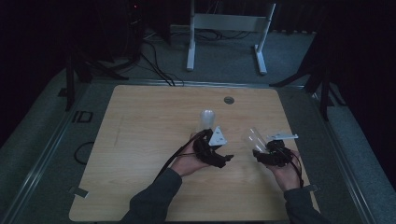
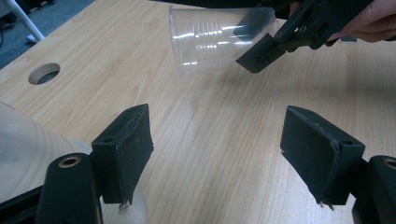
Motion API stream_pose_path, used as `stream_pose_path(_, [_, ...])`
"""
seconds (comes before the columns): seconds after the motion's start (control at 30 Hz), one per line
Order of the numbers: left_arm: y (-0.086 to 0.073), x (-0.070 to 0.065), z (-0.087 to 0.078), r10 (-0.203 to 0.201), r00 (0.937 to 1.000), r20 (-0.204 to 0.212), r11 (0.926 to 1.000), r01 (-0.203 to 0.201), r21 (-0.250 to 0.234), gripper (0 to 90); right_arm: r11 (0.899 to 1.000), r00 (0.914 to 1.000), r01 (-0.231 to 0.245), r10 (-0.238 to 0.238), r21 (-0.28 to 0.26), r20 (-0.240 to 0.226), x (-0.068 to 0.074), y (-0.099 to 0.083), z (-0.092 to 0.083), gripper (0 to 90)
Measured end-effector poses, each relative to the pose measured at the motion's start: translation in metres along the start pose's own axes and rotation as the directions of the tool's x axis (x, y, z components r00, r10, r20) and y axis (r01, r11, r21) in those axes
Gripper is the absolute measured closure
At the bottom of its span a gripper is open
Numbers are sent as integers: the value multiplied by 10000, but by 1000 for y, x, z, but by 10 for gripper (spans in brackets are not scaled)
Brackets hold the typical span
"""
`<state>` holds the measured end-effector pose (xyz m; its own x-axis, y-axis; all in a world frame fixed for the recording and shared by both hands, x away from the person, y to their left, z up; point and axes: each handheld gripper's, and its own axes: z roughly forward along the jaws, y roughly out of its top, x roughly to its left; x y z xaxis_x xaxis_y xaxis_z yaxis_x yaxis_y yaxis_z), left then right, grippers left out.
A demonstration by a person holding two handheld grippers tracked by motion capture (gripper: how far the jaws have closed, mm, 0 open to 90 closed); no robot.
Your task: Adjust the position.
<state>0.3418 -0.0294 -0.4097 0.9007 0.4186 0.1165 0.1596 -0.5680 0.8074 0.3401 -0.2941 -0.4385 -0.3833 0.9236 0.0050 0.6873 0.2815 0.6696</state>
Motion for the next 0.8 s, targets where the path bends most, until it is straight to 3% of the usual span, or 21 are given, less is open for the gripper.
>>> stream_pose_path(0.33, [2,0,1,-54,10000,-54,10000,54,-51,257,9949,9948,-885,907,-482,464,-4,-2,-2,419])
stream_pose_path(0.8, [3,0,1,-186,9998,-79,9997,185,-140,257,9903,9826,-987,1125,-979,1477,5,1,-1,419])
